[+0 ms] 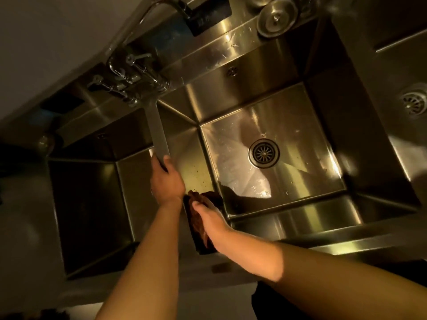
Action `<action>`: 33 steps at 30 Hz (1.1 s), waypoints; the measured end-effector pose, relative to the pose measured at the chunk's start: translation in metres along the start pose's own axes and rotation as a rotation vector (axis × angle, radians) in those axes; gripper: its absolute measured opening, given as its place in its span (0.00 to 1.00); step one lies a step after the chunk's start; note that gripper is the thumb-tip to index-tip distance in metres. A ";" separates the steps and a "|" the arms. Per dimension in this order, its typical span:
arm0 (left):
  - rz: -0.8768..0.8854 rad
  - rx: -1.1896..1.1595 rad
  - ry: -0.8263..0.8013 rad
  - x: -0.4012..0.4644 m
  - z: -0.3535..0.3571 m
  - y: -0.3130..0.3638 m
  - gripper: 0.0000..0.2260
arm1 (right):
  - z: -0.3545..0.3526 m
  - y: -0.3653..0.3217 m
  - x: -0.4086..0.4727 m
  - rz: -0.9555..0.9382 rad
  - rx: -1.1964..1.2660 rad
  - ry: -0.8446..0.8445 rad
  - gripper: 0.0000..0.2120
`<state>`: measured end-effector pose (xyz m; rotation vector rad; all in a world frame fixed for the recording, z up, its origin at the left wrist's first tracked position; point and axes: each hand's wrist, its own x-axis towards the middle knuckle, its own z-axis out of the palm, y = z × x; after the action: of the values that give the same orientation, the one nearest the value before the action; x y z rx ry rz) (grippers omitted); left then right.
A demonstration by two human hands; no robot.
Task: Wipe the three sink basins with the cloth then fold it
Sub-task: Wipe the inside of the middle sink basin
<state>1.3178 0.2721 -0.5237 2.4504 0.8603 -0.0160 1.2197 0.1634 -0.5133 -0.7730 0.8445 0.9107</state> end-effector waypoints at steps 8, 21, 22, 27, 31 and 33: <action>0.051 0.016 0.062 -0.002 -0.001 0.002 0.25 | 0.024 -0.034 0.057 -0.128 0.021 0.087 0.18; 0.028 0.016 0.041 -0.001 -0.002 0.005 0.30 | 0.064 -0.173 0.178 -0.357 -0.235 -0.016 0.30; 0.029 0.020 0.042 -0.001 -0.001 0.004 0.29 | 0.056 -0.163 0.182 -0.350 -0.254 0.016 0.28; 0.009 0.058 0.055 0.000 -0.001 0.006 0.30 | 0.005 -0.084 0.181 -0.186 -0.251 0.107 0.22; 0.007 0.038 0.043 -0.001 -0.003 0.008 0.26 | -0.030 -0.014 0.155 -0.128 -0.137 0.099 0.18; 0.006 0.032 0.039 -0.002 -0.004 0.010 0.27 | -0.045 0.009 0.140 -0.041 -0.223 0.063 0.16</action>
<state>1.3213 0.2668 -0.5153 2.4909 0.8762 0.0203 1.2489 0.1778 -0.6570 -1.0135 0.7871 0.9577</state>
